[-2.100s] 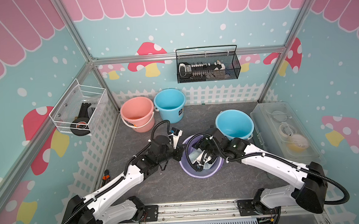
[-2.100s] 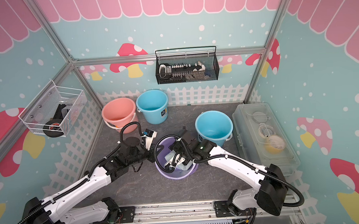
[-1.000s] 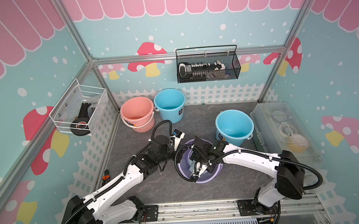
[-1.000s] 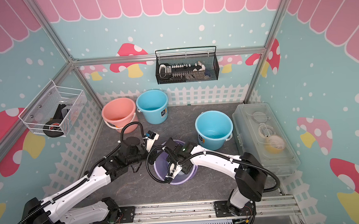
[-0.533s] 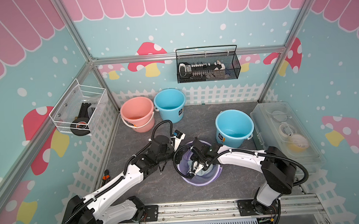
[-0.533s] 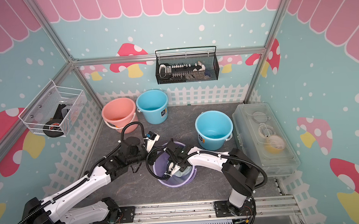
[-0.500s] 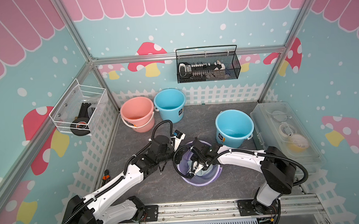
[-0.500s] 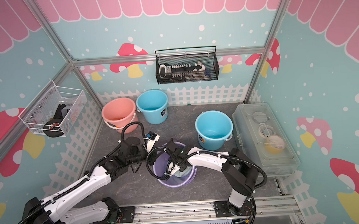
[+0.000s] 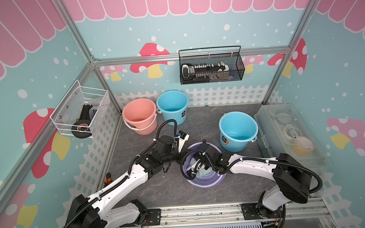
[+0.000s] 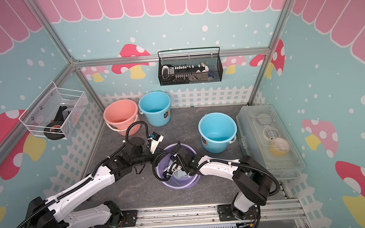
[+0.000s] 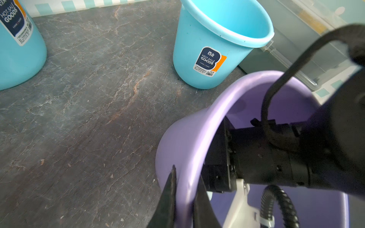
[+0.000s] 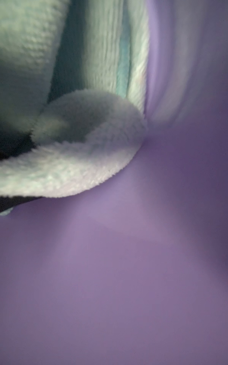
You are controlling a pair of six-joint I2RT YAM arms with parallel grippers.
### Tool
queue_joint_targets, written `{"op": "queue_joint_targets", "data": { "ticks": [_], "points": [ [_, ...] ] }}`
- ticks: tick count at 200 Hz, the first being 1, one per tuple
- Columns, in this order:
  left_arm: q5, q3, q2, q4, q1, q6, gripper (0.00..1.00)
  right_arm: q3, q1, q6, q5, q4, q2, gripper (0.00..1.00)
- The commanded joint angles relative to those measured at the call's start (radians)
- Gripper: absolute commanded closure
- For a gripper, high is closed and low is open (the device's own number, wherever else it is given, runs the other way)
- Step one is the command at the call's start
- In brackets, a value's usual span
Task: Wipe the inside of the bucket with a cloth
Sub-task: Wipe the dirt from the inside of the bucket.
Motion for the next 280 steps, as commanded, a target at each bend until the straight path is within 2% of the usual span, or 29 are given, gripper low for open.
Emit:
{"op": "queue_joint_targets", "data": {
  "ticks": [1, 35, 76, 121, 142, 184, 200, 222, 264, 280],
  "points": [
    [0.009, 0.024, 0.025, 0.018, -0.002, 0.003, 1.00, -0.037, 0.013, -0.082, 0.061, 0.279, -0.015, 0.99],
    [0.008, 0.035, 0.038, 0.003, -0.003, 0.004, 1.00, -0.038, 0.013, -0.162, 0.128, 0.345, -0.066, 1.00],
    [0.006, 0.039, 0.033, -0.009, -0.002, 0.002, 1.00, -0.022, 0.011, -0.179, 0.142, 0.224, -0.116, 0.99],
    [0.001, 0.051, 0.014, -0.033, -0.002, 0.012, 1.00, 0.014, 0.005, -0.186, 0.149, 0.037, -0.023, 0.99],
    [0.005, 0.052, 0.009, -0.033, -0.003, 0.012, 1.00, 0.038, 0.006, -0.169, 0.135, 0.026, 0.035, 0.99],
    [-0.031, 0.051, -0.007, -0.055, -0.003, 0.007, 1.00, 0.057, -0.019, -0.150, 0.251, 0.036, 0.123, 0.99],
    [-0.073, 0.054, -0.015, -0.079, -0.004, 0.006, 1.00, 0.068, -0.033, -0.119, 0.301, -0.063, 0.125, 0.98],
    [-0.132, 0.069, -0.015, -0.113, -0.004, 0.009, 1.00, 0.122, -0.036, -0.007, 0.307, -0.339, 0.114, 0.98],
    [-0.170, 0.087, 0.009, -0.127, -0.005, 0.012, 1.00, 0.188, -0.031, 0.145, 0.128, -0.787, 0.094, 0.98],
    [-0.176, 0.089, 0.013, -0.125, -0.007, 0.020, 1.00, 0.221, -0.026, 0.202, 0.051, -0.893, 0.107, 0.99]
  ]
}}
